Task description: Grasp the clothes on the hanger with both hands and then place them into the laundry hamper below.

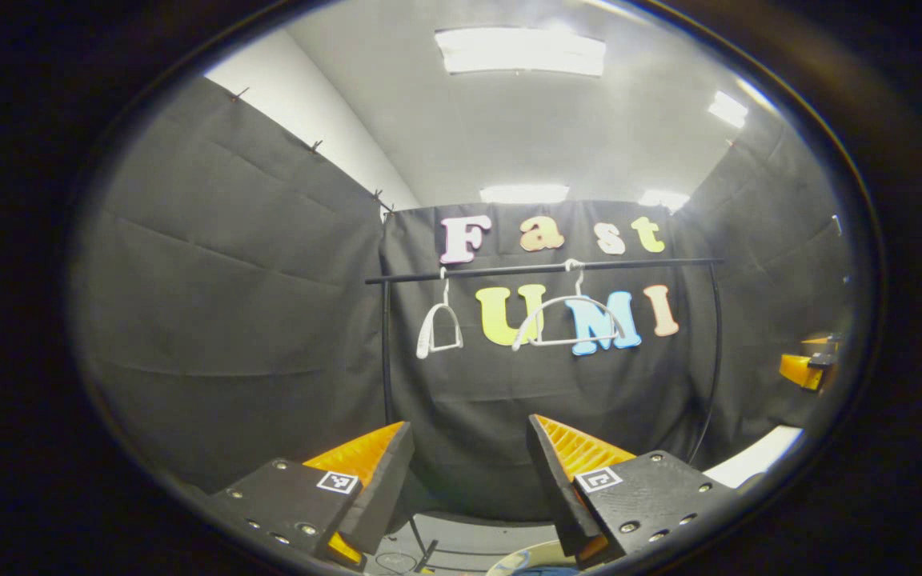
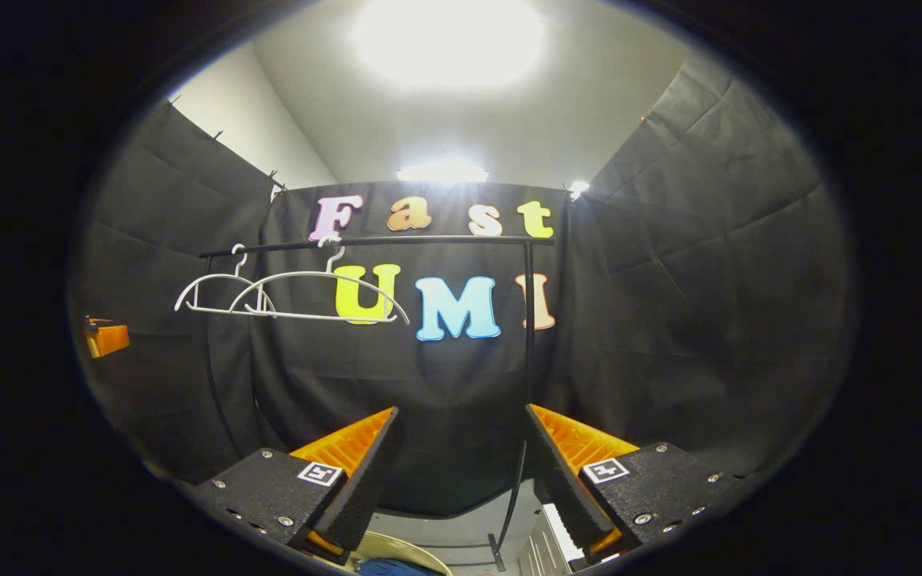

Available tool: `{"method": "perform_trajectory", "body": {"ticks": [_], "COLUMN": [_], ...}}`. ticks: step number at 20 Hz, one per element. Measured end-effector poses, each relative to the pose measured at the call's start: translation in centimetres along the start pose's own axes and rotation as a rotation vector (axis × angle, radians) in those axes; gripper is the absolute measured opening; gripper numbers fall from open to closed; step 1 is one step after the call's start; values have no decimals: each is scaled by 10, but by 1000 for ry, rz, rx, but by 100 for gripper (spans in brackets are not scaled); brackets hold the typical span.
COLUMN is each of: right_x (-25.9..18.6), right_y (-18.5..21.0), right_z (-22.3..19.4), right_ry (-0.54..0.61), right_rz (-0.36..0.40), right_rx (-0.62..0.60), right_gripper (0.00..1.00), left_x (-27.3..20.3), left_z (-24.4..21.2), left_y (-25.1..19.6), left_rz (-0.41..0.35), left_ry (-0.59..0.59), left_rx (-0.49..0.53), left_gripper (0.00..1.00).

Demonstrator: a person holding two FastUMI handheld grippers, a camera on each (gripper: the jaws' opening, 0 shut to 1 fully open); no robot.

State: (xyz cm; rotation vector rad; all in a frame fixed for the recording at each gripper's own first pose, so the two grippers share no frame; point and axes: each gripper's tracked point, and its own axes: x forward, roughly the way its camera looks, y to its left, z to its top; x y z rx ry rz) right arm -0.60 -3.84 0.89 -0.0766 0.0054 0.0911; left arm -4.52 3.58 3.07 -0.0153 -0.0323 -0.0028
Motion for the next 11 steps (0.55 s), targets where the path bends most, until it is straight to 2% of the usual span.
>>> {"method": "perform_trajectory", "body": {"ticks": [11], "right_x": [3], "right_y": [2], "right_z": [0], "right_ry": [3], "right_rz": [-7], "right_rx": [-3], "right_gripper": [93], "left_x": [6], "left_z": [-7], "left_y": [0], "left_rz": [8], "left_ry": [10], "left_rx": [0], "left_gripper": [82]}}
